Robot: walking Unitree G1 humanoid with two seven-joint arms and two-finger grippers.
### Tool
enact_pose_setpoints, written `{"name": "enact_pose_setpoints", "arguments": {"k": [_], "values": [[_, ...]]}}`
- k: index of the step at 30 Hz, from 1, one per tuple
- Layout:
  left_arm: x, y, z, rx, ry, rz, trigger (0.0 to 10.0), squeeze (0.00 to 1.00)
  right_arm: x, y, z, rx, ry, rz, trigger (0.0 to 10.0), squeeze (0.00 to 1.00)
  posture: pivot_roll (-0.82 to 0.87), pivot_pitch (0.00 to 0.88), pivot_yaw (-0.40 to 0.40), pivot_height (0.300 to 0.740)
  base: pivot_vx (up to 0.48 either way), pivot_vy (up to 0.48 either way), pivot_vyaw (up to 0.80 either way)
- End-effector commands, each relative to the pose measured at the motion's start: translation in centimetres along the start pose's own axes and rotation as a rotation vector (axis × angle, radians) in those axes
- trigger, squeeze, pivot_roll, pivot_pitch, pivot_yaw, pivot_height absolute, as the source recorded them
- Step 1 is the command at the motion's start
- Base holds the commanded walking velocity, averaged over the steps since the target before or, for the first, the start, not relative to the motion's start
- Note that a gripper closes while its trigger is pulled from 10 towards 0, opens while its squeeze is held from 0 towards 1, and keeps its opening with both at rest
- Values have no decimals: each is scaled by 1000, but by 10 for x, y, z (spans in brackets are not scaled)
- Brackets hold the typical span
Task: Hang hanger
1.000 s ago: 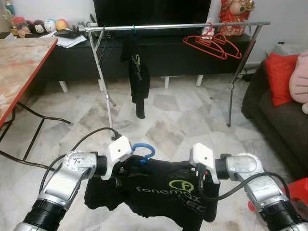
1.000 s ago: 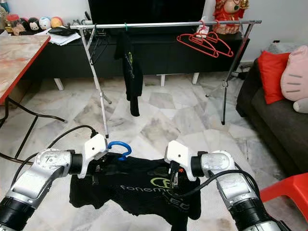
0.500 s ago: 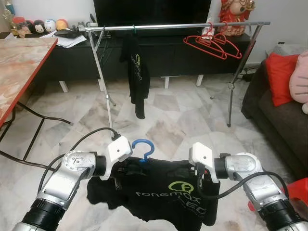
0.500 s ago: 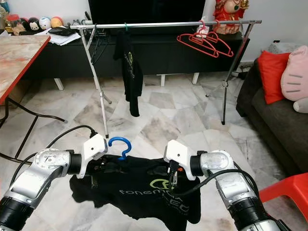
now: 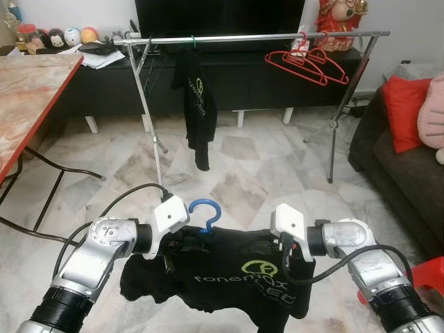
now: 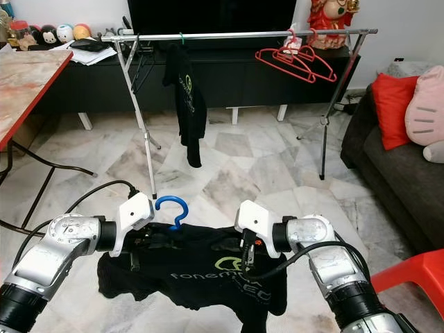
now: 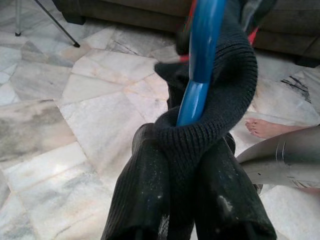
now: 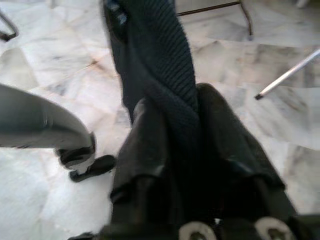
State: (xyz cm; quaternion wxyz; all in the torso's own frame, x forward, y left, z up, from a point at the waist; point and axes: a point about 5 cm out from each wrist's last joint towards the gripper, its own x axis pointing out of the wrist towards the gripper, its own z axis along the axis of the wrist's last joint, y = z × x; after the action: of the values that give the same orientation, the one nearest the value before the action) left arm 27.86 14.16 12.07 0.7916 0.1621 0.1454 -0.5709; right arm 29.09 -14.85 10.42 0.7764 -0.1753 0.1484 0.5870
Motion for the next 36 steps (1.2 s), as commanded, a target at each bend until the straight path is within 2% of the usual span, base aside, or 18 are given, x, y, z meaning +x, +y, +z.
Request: {"name": "enact_pose_setpoints", "arguments": {"k": [1, 15, 27, 28, 29, 30, 31, 36], "values": [[2, -2, 3, 8, -1, -17, 0, 0, -2, -7, 9, -40, -19, -28, 10000, 1000, -43, 27, -31, 740, 0, 0, 0], [0, 3, -7, 53, 67, 35, 0, 0, -6, -7, 5, -37, 11, -34, 10000, 1000, -41, 19, -30, 740, 0, 0, 0], [-9, 13, -7, 57, 67, 93, 0, 0, -19, -9, -19, -31, 129, -123, 10000, 1000, -44, 1, -31, 740, 0, 0, 0], [-10, 15, -8, 57, 68, 99, 0, 0, -20, -8, -24, -33, 156, -135, 10000, 710, -44, 0, -31, 740, 0, 0, 0], [-11, 15, -8, 57, 69, 101, 0, 0, -20, -8, -26, -35, 169, -135, 10000, 710, -44, 0, -31, 740, 0, 0, 0], [-13, 16, -8, 55, 69, 104, 0, 0, -21, -7, -30, -27, 180, -145, 10000, 302, -44, 0, -32, 740, 0, 0, 0], [-16, 17, -8, 50, 69, 107, 0, 0, -22, -7, -35, -15, 189, -162, 10000, 0, -42, 0, -32, 740, 0, 0, 0], [-23, 19, -8, 31, 63, 113, 0, 0, -26, -6, -49, 24, 222, -226, 10000, 0, -43, 0, -33, 740, 0, 0, 0]]}}
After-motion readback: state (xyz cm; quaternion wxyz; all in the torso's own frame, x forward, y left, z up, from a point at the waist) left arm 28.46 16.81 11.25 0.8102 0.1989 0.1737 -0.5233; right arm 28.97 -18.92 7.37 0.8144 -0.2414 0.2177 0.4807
